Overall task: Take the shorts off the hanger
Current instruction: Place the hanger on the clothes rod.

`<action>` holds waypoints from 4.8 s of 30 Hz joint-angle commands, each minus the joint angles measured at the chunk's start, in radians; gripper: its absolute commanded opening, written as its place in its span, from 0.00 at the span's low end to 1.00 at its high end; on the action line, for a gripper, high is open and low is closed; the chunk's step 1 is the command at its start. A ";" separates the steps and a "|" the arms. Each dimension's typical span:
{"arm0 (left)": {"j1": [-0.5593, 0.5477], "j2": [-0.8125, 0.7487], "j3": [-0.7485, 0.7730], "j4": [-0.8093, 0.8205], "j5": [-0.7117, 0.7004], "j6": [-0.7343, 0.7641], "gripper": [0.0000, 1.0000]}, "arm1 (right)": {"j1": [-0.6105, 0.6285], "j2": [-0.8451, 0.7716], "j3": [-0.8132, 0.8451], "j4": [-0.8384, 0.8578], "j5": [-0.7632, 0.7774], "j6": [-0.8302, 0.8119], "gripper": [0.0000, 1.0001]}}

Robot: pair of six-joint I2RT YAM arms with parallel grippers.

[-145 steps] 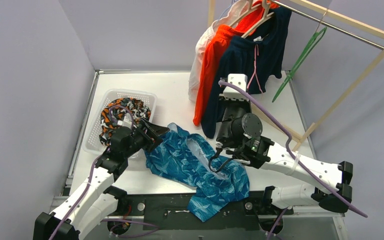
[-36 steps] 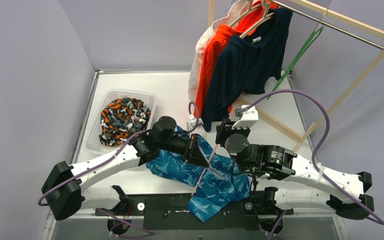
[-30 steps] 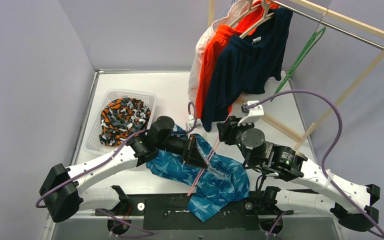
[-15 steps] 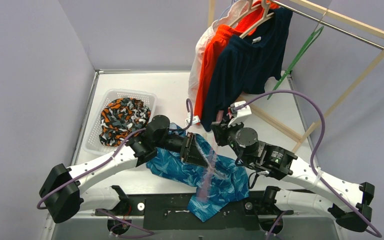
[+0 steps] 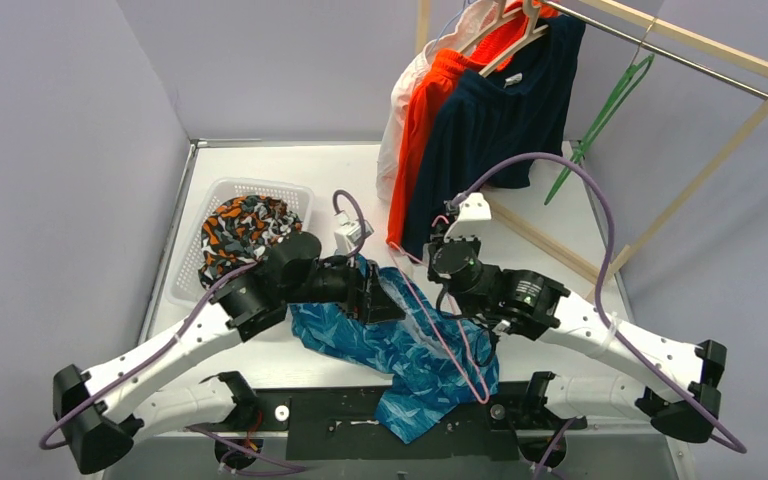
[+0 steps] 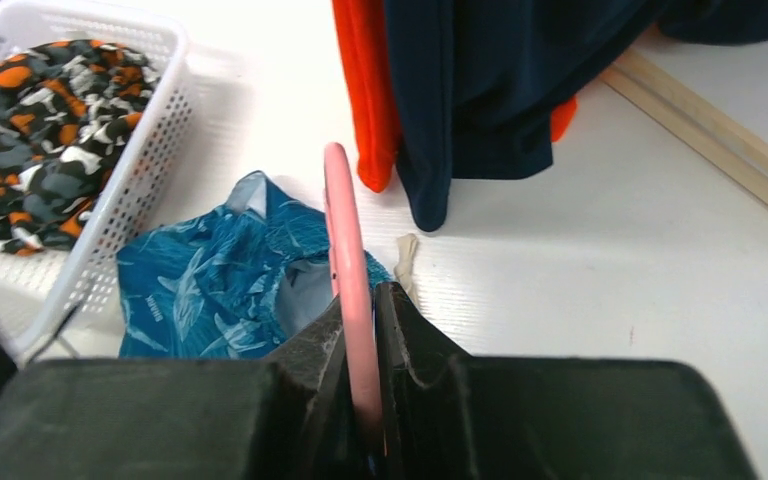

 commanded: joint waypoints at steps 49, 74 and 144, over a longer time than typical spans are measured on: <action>-0.741 -0.259 -0.087 -0.283 -1.315 -0.379 0.00 | 0.064 0.361 0.447 -0.532 0.490 0.722 0.21; -0.277 -0.213 -0.047 -0.010 -0.634 -0.078 0.00 | 0.070 -0.275 -0.036 -0.034 -0.051 0.114 0.78; 0.138 1.040 1.588 -0.063 0.058 -0.037 0.00 | 0.094 -0.321 -0.379 -0.101 -0.010 0.218 0.78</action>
